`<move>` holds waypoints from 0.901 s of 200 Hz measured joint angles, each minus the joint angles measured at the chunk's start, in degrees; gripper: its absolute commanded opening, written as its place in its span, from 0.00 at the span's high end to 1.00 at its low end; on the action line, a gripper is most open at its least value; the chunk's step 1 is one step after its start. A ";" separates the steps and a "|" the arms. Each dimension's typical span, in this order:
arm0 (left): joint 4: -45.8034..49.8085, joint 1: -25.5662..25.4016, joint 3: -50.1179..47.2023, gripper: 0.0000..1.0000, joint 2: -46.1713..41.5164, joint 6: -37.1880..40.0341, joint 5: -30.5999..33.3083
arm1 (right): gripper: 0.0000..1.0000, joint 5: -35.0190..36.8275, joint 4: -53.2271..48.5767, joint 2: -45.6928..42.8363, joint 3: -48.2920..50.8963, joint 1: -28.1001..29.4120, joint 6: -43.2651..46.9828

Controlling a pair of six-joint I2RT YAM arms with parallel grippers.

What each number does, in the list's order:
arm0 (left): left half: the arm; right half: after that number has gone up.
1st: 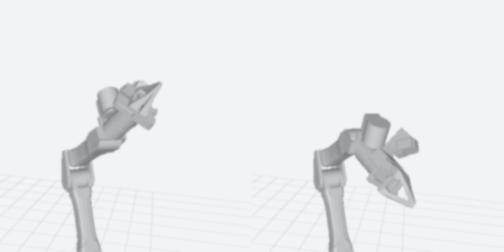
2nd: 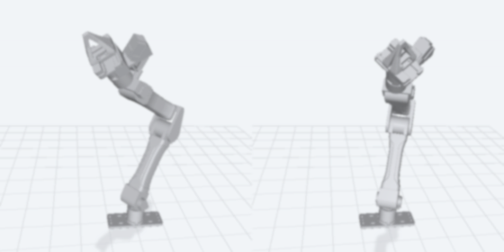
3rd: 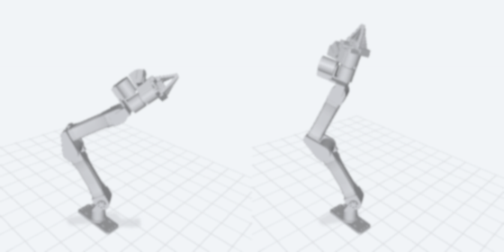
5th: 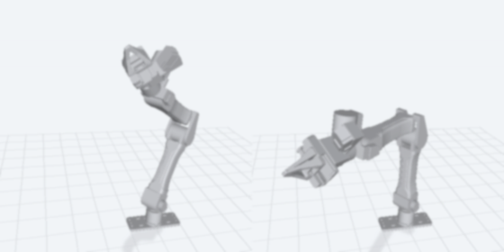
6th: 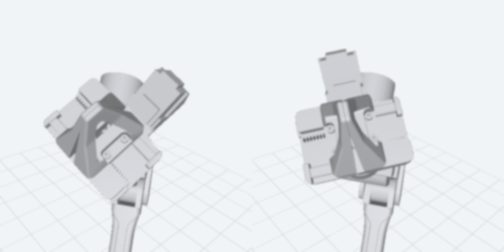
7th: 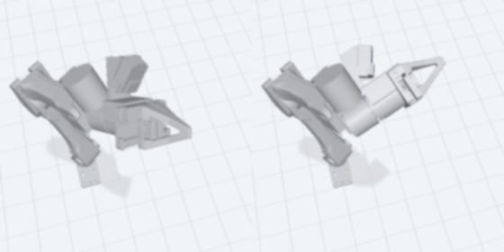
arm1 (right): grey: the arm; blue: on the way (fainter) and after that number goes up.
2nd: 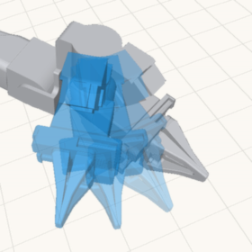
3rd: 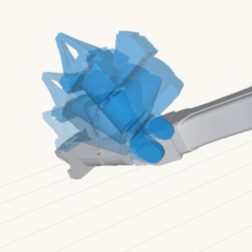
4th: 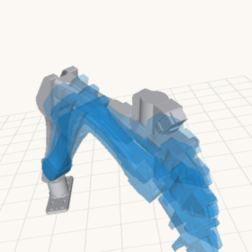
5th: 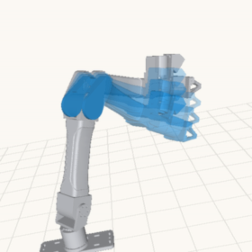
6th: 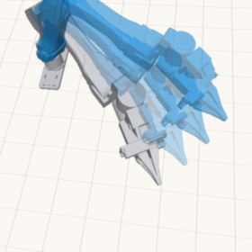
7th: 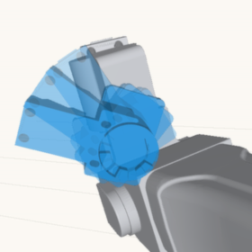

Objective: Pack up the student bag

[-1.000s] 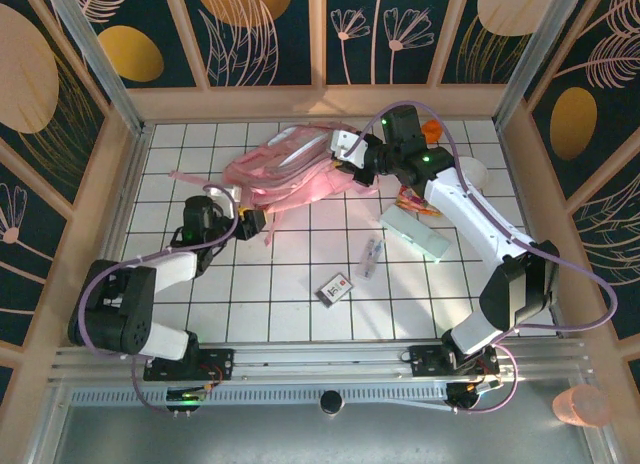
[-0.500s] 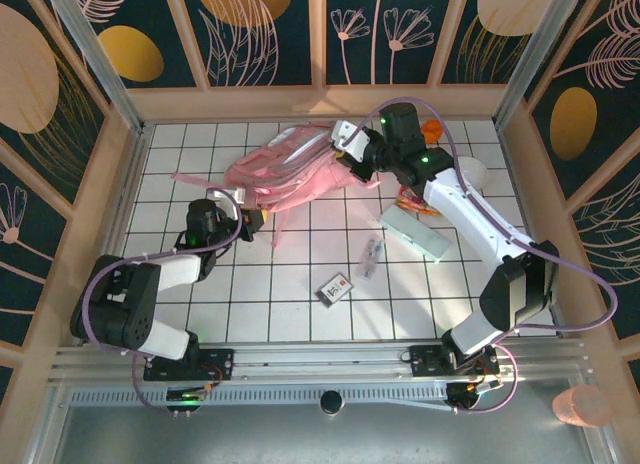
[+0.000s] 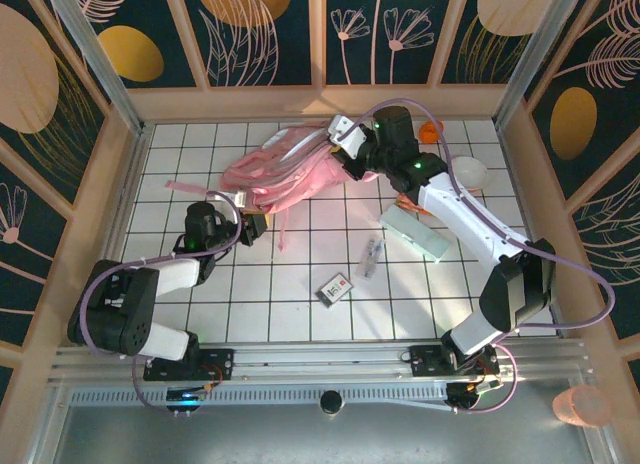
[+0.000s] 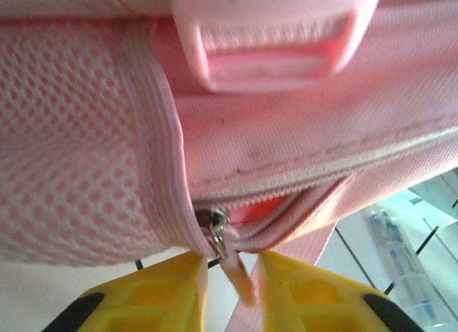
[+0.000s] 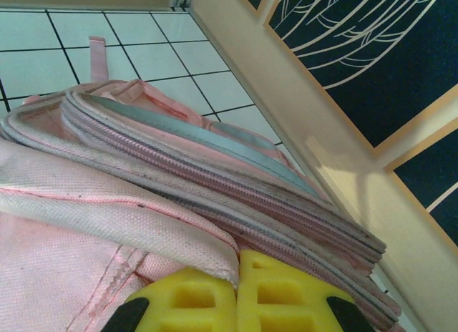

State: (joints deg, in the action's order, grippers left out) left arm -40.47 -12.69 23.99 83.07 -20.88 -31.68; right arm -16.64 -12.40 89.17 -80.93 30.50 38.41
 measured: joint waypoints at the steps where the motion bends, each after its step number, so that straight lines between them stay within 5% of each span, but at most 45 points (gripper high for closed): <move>1: 0.00 -0.02 0.00 0.69 0.09 -0.07 -0.02 | 1.00 -0.02 0.02 0.00 0.00 0.00 -0.02; 28: -0.09 -0.09 -0.37 0.71 0.17 -0.17 0.00 | 1.00 -0.37 0.02 0.00 0.00 0.28 -0.24; 64: 0.07 -0.09 -1.29 1.00 0.11 1.44 0.42 | 1.00 -0.66 0.02 0.00 0.00 0.35 -0.72; 180: 3.74 -2.49 3.17 1.00 -6.75 3.65 -8.85 | 1.00 4.31 4.09 -0.28 6.03 4.09 -6.82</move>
State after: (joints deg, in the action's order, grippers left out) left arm -36.73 -15.18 27.16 76.31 -17.23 -40.53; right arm -12.34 -8.32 88.88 -74.89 34.59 31.59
